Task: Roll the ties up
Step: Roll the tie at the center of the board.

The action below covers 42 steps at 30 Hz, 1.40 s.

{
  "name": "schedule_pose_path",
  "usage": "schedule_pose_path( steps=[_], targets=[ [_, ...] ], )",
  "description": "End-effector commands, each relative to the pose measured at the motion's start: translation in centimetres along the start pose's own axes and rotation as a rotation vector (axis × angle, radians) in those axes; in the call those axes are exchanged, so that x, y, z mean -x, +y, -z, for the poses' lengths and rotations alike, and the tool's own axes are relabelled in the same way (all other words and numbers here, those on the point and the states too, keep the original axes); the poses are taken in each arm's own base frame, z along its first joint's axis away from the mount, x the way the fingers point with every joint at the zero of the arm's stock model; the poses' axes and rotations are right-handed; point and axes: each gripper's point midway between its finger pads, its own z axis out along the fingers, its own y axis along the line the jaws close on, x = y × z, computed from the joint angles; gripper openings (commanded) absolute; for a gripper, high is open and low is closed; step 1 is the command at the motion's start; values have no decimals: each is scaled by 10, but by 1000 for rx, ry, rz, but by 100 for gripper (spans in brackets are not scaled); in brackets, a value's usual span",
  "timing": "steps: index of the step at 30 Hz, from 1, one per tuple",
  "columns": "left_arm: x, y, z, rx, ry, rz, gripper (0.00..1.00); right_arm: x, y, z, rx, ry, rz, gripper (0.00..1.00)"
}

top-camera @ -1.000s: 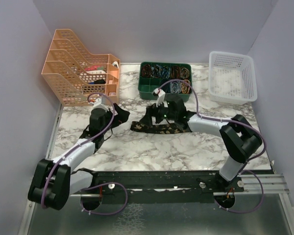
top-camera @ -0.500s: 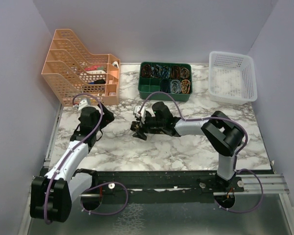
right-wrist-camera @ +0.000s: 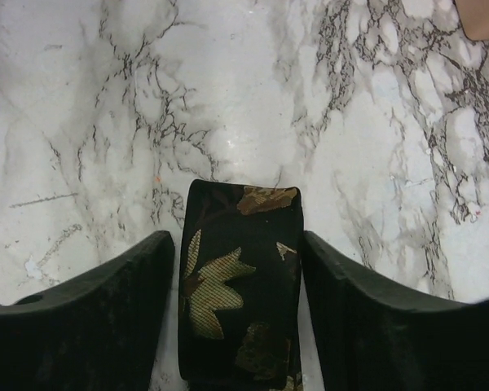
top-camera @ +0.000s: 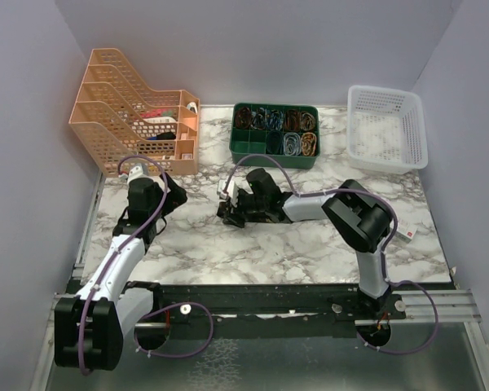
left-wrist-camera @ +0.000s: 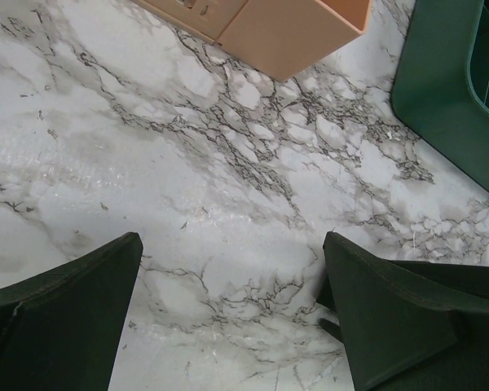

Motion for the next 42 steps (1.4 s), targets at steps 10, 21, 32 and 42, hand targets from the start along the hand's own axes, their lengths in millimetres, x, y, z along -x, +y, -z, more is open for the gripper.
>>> schedule_pose_path(
  steps=[10,21,32,42],
  targets=[
    [-11,12,2,14,36,-18,94,-4,42,-30,121,23,56,39],
    [-14,16,5,21,37,1,94,17,62,-52,139,-10,87,51],
    [-22,10,6,-22,60,32,94,65,34,-26,4,-70,121,92],
    [-34,6,7,-62,92,51,94,101,32,25,-137,-188,-174,100]
  ],
)
